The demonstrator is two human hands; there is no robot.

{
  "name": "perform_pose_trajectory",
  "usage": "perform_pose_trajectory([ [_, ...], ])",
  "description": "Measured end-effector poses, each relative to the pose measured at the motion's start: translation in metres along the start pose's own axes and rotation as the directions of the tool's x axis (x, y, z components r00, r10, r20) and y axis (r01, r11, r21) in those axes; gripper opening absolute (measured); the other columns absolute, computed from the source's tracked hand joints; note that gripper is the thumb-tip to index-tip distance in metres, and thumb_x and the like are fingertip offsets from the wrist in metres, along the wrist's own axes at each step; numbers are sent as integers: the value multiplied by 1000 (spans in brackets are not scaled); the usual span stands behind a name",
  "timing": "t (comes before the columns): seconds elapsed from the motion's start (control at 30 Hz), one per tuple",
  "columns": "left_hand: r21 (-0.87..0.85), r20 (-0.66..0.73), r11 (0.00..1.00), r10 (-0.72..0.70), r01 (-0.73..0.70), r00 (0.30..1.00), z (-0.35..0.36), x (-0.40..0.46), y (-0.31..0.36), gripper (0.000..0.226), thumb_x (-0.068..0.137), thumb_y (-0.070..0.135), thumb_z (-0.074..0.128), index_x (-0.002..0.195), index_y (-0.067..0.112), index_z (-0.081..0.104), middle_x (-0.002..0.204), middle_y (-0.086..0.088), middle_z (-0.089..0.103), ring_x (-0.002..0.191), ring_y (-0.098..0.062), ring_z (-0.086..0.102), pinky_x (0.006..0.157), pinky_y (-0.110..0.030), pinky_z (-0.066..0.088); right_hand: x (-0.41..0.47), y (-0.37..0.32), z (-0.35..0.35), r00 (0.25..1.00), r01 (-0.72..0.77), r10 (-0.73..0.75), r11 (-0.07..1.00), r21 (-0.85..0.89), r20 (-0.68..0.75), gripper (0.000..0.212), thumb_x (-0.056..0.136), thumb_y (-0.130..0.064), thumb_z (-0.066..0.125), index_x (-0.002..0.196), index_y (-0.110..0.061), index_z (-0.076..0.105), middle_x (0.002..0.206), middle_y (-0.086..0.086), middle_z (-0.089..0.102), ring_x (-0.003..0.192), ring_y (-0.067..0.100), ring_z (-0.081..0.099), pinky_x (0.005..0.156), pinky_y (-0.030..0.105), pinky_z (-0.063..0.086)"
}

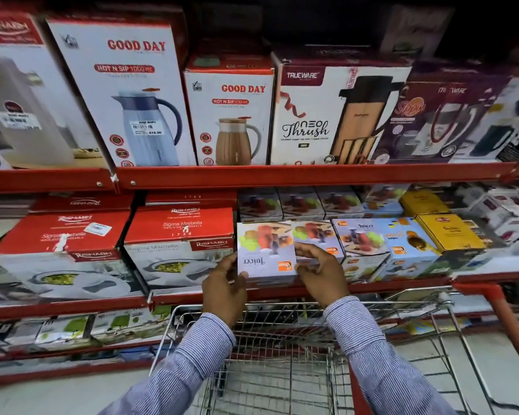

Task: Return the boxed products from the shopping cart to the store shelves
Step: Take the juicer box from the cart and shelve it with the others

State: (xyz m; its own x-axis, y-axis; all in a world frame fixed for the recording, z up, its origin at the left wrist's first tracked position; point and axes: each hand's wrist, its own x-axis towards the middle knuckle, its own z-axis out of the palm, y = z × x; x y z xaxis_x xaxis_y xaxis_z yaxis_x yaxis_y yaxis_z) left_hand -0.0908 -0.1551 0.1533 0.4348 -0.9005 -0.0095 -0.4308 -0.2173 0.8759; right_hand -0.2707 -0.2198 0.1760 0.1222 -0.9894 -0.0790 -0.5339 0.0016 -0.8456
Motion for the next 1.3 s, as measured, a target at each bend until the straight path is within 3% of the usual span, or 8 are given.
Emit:
perform_pose_trajectory([
  [0.07,-3,-3,1000,-21,21,1000,8,5,-3,45,88,8,62,131,19,57,121,-4,70,100,-10,59,97,-30,48,7,3,5,1000,-31,31,1000,-7,-4,40,89,-3,59,124,-22,62,119,-5,64,84,0,60,68,5,43],
  [0.2,-21,6,998,-64,64,998,23,16,-12,46,89,8,60,133,20,54,124,-8,68,114,-24,63,99,-36,50,23,11,13,997,-78,79,994,-76,11,43,89,-4,59,127,-22,59,126,5,59,112,22,60,86,24,48],
  [0.4,-5,-7,996,-94,94,996,36,28,-19,42,90,12,58,132,18,56,120,-7,70,108,-24,65,94,-27,47,43,23,23,990,-87,102,984,-158,93,51,88,-8,60,138,-14,51,97,2,63,97,22,64,97,32,52],
  [0.57,-43,-83,990,-139,136,987,38,39,-18,34,87,15,64,120,18,67,104,-4,77,88,-13,68,87,-23,51,57,20,24,992,18,27,936,-352,120,55,89,-27,60,141,-15,46,93,5,61,85,20,63,89,32,53],
  [0.7,-91,-100,986,-148,139,984,40,42,-24,30,86,17,66,116,17,70,99,-3,77,87,-13,70,88,-31,57,66,9,12,985,132,-45,825,-550,169,56,87,-42,58,138,-20,49,110,5,57,93,25,63,82,35,54],
  [0.87,-114,-175,984,-154,135,972,39,38,-24,28,86,28,67,110,14,72,88,-4,77,81,-15,71,76,-21,51,92,0,-2,909,388,-161,667,-636,386,86,79,-63,55,148,-20,29,151,6,36,138,30,34,110,42,35],
  [1.1,-131,-134,979,-174,156,976,41,43,-24,35,84,41,67,109,17,72,83,0,76,78,-15,71,81,-29,58,129,-10,2,826,538,-78,406,-739,559,118,56,-79,63,149,-18,22,155,5,29,140,31,26,112,56,28],
  [1.3,-128,-143,981,-165,147,976,43,43,-27,40,83,40,70,112,12,70,88,-3,77,84,-17,73,85,-38,60,138,-10,5,819,551,-74,380,-743,569,126,46,-76,71,147,-18,24,150,8,36,136,32,32,112,54,29],
])
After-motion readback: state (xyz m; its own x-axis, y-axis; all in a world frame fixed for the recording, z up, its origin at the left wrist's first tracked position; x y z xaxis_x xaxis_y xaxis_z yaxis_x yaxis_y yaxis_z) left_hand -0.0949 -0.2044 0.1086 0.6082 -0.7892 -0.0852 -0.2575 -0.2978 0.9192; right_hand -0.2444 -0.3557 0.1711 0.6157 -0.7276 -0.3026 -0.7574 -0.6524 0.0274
